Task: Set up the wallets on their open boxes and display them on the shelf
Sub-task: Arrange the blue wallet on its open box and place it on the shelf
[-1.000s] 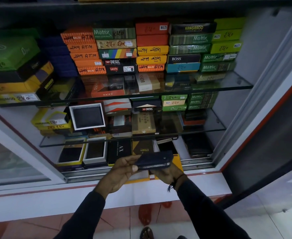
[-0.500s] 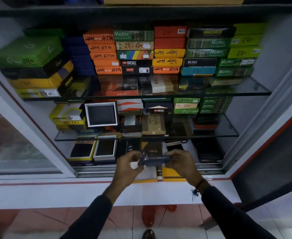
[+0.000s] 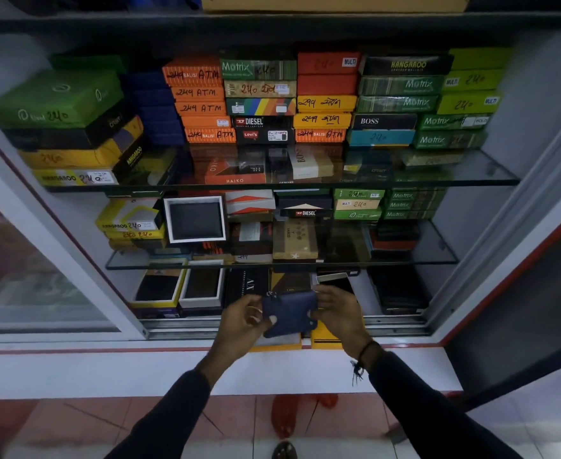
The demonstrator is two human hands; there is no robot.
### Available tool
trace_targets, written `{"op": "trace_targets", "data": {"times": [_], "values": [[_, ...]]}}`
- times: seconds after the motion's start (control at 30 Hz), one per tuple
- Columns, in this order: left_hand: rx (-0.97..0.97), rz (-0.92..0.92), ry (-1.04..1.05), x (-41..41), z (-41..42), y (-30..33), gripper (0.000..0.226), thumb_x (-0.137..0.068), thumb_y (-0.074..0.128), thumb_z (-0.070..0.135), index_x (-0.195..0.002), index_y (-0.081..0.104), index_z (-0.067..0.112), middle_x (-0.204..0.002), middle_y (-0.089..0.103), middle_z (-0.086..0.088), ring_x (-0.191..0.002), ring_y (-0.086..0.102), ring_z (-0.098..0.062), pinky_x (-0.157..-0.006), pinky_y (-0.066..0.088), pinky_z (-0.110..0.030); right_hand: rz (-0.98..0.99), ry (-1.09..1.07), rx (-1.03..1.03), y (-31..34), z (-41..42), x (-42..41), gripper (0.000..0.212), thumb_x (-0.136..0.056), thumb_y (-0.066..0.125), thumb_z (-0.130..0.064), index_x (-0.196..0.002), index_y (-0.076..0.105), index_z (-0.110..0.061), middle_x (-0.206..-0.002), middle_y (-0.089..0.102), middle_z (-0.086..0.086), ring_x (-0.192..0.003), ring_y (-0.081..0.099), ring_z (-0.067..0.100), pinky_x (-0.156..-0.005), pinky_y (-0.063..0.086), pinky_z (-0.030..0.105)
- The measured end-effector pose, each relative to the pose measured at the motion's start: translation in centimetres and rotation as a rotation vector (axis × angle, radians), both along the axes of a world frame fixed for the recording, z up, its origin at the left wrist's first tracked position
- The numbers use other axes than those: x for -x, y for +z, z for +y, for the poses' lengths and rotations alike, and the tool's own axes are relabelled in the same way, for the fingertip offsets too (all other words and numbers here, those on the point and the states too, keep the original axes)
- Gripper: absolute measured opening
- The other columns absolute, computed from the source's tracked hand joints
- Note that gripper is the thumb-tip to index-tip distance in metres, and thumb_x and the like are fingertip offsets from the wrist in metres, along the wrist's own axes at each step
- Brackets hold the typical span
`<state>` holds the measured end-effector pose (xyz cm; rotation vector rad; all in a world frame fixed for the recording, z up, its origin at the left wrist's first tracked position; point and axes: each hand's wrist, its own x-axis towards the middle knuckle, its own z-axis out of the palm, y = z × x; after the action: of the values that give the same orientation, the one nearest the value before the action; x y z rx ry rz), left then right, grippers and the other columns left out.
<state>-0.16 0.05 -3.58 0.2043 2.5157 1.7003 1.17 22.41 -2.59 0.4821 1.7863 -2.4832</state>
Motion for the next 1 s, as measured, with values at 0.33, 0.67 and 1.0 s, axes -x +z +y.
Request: {"op": "trace_targets", "data": {"times": [0.33,0.67,1.0], "values": [[0.274,-0.225,0.279,1.8,0.1,-2.7,0.011,-0.072,0.085,0.007,-0.069,0.076,0.010,-0.070,0.073,-0.004,-0.076,0.069,-0.022,-0.071,0.052,-0.028,-0.216,0.127,-1.046,-4.0,-5.0,2.8,0.012,-0.072,0.080,-0.013,-0.083,0.077,-0.013,-0.089,0.076,0.002,-0.087,0.070,0.016,-0.069,0.054,0.024],[0.507,-0.278,0.155,2.5,-0.8,-4.9,0.017,-0.089,0.066,0.023,-0.084,0.075,0.010,-0.079,0.066,-0.001,-0.074,0.059,-0.017,-0.054,0.035,-0.019,-0.296,0.202,-1.200,-4.9,-7.0,2.5,0.026,-0.079,0.074,-0.019,-0.103,0.067,-0.011,-0.101,0.072,0.008,-0.093,0.069,0.023,-0.072,0.059,0.029],[0.263,-0.012,0.313,0.1,-1.6,-2.1,0.010,-0.082,0.078,0.023,-0.086,0.076,0.014,-0.082,0.073,0.000,-0.077,0.069,-0.020,-0.059,0.047,-0.021,-0.276,-0.199,-0.648,-0.3,-6.1,1.4,0.018,-0.069,0.085,-0.018,-0.063,0.070,-0.025,-0.073,0.069,-0.004,-0.078,0.068,0.017,-0.076,0.058,0.031]]}}
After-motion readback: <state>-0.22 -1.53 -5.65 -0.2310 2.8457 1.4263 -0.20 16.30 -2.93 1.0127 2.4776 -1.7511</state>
